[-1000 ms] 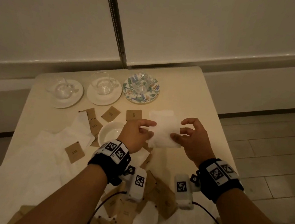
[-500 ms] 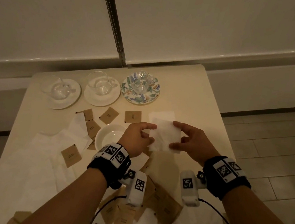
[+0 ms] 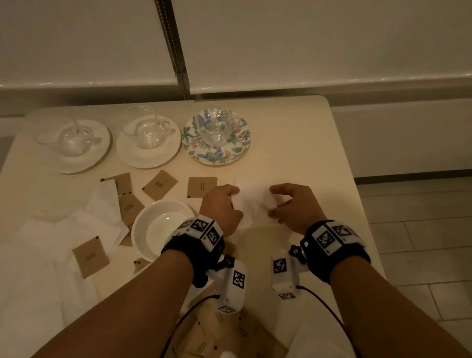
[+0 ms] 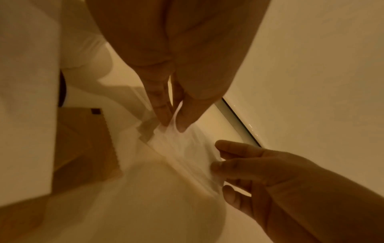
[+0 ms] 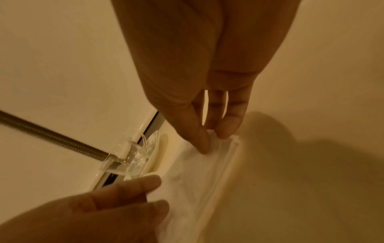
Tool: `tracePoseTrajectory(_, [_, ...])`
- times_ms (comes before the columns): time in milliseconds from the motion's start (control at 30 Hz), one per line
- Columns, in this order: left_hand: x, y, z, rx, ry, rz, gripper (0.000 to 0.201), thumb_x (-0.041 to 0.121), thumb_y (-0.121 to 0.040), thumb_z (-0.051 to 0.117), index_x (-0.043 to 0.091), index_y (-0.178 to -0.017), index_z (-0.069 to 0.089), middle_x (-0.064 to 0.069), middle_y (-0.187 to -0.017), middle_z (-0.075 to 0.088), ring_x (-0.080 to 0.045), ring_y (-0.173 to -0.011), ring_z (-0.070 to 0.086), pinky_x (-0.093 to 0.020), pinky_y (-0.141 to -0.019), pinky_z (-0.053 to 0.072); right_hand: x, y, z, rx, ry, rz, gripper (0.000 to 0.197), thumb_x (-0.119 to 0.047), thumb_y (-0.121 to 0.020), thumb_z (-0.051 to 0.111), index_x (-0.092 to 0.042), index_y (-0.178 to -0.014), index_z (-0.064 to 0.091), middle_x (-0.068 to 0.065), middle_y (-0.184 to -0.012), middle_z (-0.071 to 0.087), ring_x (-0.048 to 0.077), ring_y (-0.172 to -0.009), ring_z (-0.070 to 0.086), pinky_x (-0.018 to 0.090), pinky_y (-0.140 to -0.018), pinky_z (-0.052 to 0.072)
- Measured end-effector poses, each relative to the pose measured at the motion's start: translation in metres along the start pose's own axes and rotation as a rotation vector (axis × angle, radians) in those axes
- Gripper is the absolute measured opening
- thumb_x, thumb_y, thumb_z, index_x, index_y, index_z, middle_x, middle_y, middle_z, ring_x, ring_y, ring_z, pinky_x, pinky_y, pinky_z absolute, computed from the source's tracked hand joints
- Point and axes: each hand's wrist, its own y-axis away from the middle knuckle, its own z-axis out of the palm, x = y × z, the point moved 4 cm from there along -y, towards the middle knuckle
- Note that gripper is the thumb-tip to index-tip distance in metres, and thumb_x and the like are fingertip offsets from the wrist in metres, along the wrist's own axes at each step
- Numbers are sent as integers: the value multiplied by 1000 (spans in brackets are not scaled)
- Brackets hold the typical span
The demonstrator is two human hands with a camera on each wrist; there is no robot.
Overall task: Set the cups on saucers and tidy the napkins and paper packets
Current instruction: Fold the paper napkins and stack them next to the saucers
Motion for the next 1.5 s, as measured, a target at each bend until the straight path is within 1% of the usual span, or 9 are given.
tracePoseTrajectory(233, [2, 3, -6, 61, -26, 63, 44, 12, -75, 79, 21, -116, 65, -8, -116, 58, -21, -95, 64, -41, -84, 56, 0, 5, 5, 31, 300, -66, 54, -12, -76, 77, -22, -127, 60, 3, -134, 56, 20, -106, 60, 24, -83, 45])
tracePoseTrajectory(300, [1, 4, -10, 98, -70, 56, 41, 12, -75, 78, 22, -113, 65, -8, -118, 56, -20, -99, 62, -37, -89, 54, -2, 9, 3, 49, 480, -81, 47, -20, -81, 72, -25, -126, 58, 1, -134, 53, 21, -117, 54, 29, -92, 45])
tracePoseTrajectory(433, [4, 4, -9, 90, -198, 50, 50, 2, -79, 68, 17, -124, 57, -7, -137, 37, -25, -120, 49, -29, -95, 44, -20, 11, 8, 170, 632, -220, 46, -20, -85, 64, -23, -129, 54, 1, -126, 51, 24, -112, 53, 33, -82, 45])
tracePoseTrajectory(600, [12, 2, 2, -2, -415, 85, 41, 1, -85, 58, 9, -125, 55, -12, -134, 37, -29, -122, 43, -31, -103, 38, -28, 4, 40, -91, 886, -411, 49, -25, -89, 59, -25, -137, 50, 2, -140, 42, 25, -124, 40, 39, -100, 39])
tracePoseTrajectory(900, [13, 4, 9, 34, -562, 86, 40, 6, -82, 60, 12, -121, 57, -8, -153, 16, -33, -131, 30, -41, -103, 36, -11, 7, 20, 32, 908, -395, 60, -41, -86, 59, -25, -142, 43, 1, -148, 36, 25, -132, 34, 41, -107, 29])
tracePoseTrajectory(1067, [18, 4, 11, 9, -757, 161, 42, 18, -86, 58, 18, -128, 53, -1, -150, 32, -28, -136, 29, -46, -109, 22, -9, 7, 44, -139, 1011, -454, 69, -46, -97, 43, -23, -155, 14, -3, -164, 5, 17, -150, 4, 45, -119, 6])
tracePoseTrajectory(1167, [14, 6, 12, -29, -818, 134, 52, 18, -88, 55, 21, -138, 42, -4, -159, 16, -29, -146, 14, -50, -114, 16, 10, 6, 34, -156, 1094, -350, 77, -61, -97, 29, -24, -156, -5, -6, -163, -13, 18, -149, -14, 51, -117, -10])
tracePoseTrajectory(1267, [13, 10, 14, -19, -850, 149, 54, 17, -89, 55, 19, -141, 40, -3, -163, -1, -30, -149, 2, -54, -116, 13, 15, 5, 23, -78, 1116, -294, 83, -68, -94, 21, -20, -155, -7, -2, -162, -18, 22, -148, -19, 53, -116, -14])
tracePoseTrajectory(1500, [14, 10, 21, -107, -913, 152, 59, 14, -95, 43, 15, -152, 25, 4, -164, -5, -30, -150, -9, -58, -115, 2, 15, 6, 41, -143, 1140, -362, 69, -57, -99, 12, -23, -154, -11, -3, -162, -18, 18, -149, -18, 55, -113, -17])
